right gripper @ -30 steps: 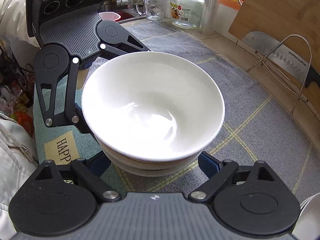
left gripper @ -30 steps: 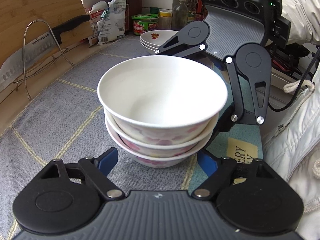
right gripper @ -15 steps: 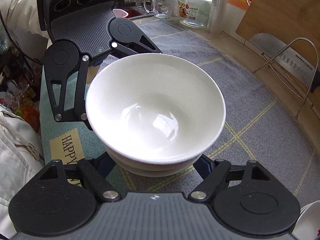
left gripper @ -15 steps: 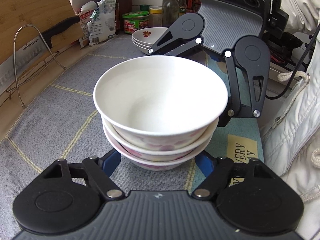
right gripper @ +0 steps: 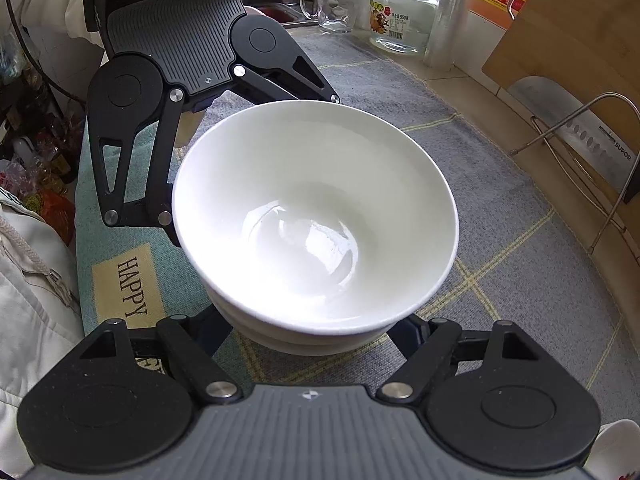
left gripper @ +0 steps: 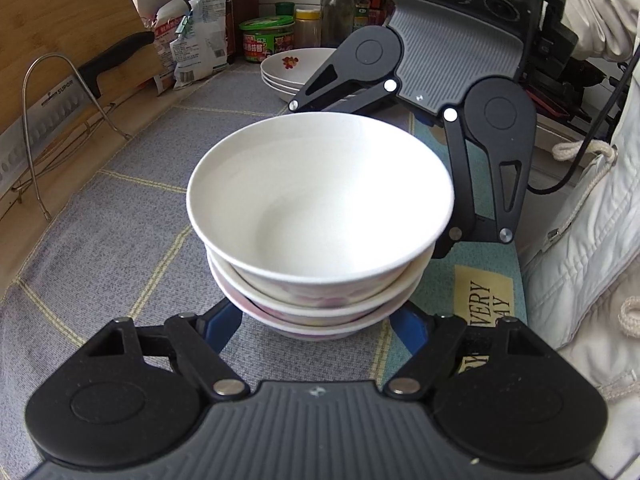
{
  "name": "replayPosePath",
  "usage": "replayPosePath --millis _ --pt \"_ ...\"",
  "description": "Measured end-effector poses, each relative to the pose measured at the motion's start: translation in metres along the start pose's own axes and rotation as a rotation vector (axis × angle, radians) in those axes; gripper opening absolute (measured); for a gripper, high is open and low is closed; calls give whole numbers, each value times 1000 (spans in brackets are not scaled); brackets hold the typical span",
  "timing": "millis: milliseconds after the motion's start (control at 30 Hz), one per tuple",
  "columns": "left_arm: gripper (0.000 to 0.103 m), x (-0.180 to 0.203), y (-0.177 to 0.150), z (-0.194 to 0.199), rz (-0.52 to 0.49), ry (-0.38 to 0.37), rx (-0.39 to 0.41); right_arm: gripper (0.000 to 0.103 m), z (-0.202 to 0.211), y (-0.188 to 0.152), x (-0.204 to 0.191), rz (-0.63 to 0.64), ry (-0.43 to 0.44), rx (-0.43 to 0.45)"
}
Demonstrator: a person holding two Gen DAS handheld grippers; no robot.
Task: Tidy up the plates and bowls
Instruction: 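Carry the bowl stack with both grippers over to the white plate stack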
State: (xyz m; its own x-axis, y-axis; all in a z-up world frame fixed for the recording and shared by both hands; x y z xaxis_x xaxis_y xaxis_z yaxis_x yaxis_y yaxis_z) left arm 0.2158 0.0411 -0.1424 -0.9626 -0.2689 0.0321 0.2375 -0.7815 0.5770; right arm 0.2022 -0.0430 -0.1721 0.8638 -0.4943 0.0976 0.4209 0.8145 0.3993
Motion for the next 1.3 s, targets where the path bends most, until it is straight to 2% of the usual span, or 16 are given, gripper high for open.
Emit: replayPosePath --millis 267,867,1300 --pt "82 -1 2 -2 3 -4 4 85 1 -1 1 -4 1 0" --pt "81 9 4 3 22 42 16 85 12 -6 -2 10 -1 -10" --pt "81 15 43 -2 26 83 30 85 48 -26 18 32 1 14"
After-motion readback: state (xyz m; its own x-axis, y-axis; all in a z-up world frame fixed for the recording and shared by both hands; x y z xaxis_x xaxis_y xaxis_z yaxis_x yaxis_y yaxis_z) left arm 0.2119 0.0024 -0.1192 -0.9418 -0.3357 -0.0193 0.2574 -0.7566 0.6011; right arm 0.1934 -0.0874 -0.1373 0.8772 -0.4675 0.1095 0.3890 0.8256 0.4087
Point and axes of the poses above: each gripper's, at about its wrist camera, not at the fingertips, and z roughly against the way its jaws point, x to its right, y to its top, the point moved 7 cm from there along -z, roughly the way its jaws point, and after that the axes turned 6 degrees about -x, right-handed, at the moved point
